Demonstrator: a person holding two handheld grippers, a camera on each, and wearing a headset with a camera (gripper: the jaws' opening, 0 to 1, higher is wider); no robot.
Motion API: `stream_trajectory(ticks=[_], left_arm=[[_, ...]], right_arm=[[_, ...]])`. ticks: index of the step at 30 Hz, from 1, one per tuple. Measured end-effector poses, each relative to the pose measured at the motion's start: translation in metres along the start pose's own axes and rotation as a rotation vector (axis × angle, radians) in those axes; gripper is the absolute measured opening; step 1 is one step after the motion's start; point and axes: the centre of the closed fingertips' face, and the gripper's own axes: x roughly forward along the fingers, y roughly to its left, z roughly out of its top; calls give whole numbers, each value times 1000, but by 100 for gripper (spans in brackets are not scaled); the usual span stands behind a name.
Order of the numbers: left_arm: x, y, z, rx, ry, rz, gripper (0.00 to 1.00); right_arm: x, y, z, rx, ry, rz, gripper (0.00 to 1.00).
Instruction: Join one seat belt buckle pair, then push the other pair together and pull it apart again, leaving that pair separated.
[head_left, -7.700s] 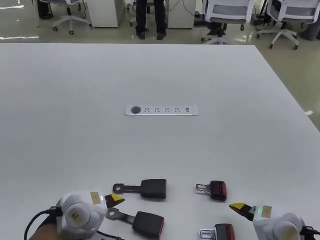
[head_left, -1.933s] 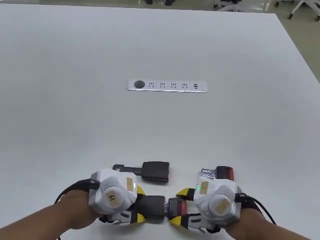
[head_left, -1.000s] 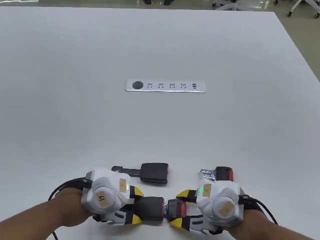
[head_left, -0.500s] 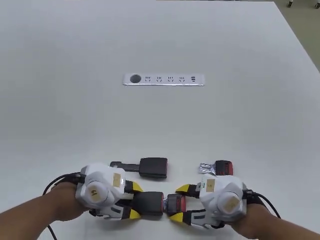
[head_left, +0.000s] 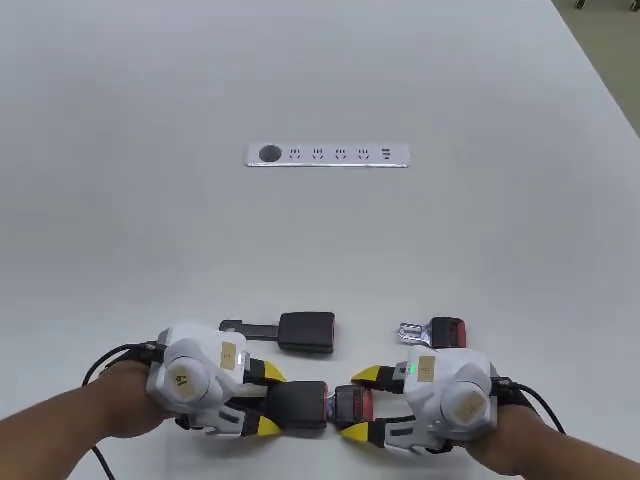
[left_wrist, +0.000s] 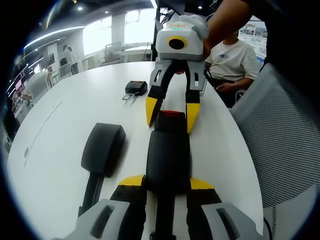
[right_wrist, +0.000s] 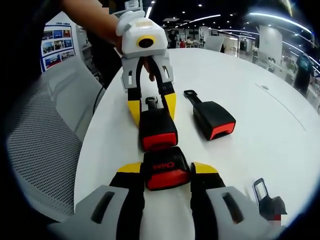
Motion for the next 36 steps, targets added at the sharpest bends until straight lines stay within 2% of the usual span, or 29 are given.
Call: stream_trajectory(ticks=[10, 19, 28, 36], left_arm=[[0, 0, 1, -8, -3, -6, 31], [-1, -1, 1, -5, 11, 0, 31], [-1, 0, 0, 25, 55, 13, 32], [1, -1, 0, 21, 82, 23, 32]], right_arm=[[1, -1, -1, 6, -13, -2, 34], [2, -2, -1, 7, -15, -4, 34], [4, -3, -3, -4, -7, -10, 35], [3, -2, -3, -23, 17, -19, 35]])
